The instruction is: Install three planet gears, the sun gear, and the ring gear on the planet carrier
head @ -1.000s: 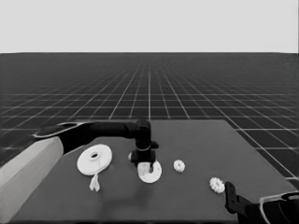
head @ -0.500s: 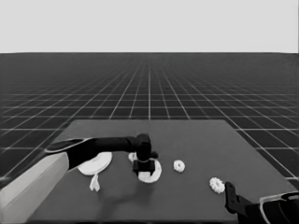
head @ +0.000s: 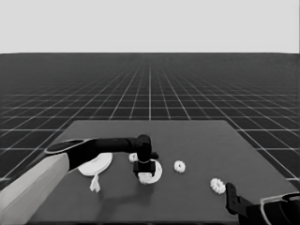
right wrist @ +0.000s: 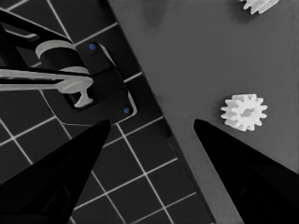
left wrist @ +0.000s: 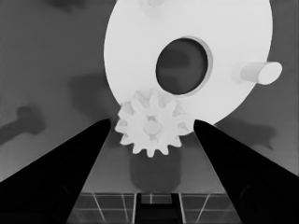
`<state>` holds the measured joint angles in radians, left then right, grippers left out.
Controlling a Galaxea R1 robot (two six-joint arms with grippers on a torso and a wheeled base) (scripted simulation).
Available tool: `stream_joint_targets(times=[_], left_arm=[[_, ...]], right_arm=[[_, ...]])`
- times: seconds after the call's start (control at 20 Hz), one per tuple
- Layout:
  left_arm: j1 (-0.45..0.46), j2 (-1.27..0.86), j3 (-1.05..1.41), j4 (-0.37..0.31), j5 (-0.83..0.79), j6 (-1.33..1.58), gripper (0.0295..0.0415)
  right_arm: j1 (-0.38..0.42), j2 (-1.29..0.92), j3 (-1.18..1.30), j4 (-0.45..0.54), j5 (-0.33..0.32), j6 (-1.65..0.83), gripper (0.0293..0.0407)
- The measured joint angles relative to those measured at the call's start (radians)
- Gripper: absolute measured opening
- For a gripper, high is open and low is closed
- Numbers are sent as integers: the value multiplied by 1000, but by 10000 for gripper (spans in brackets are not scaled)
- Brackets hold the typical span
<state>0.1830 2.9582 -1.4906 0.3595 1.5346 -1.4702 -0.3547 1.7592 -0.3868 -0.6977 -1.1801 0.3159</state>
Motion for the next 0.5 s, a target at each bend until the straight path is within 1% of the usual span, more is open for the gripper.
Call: stream_joint_targets(times=[0.1,0.15,0.2,0.25,0.35,0.5], left_arm=[[0,0,0,0,0,0,385],[-59,-12,53,-63,21,-37,385],[-106,-16,77,-105,28,-55,385],[-134,-17,88,-131,31,-63,385],[-159,-18,95,-156,31,-69,385],[-168,-19,97,-167,31,-71,385]], right_arm=[[0,0,0,0,0,0,385],[0,0,0,0,0,0,385],[0,0,0,0,0,0,385],[0,0,0,0,0,0,385],[0,0,0,0,0,0,385],[0,0,0,0,0,0,385]])
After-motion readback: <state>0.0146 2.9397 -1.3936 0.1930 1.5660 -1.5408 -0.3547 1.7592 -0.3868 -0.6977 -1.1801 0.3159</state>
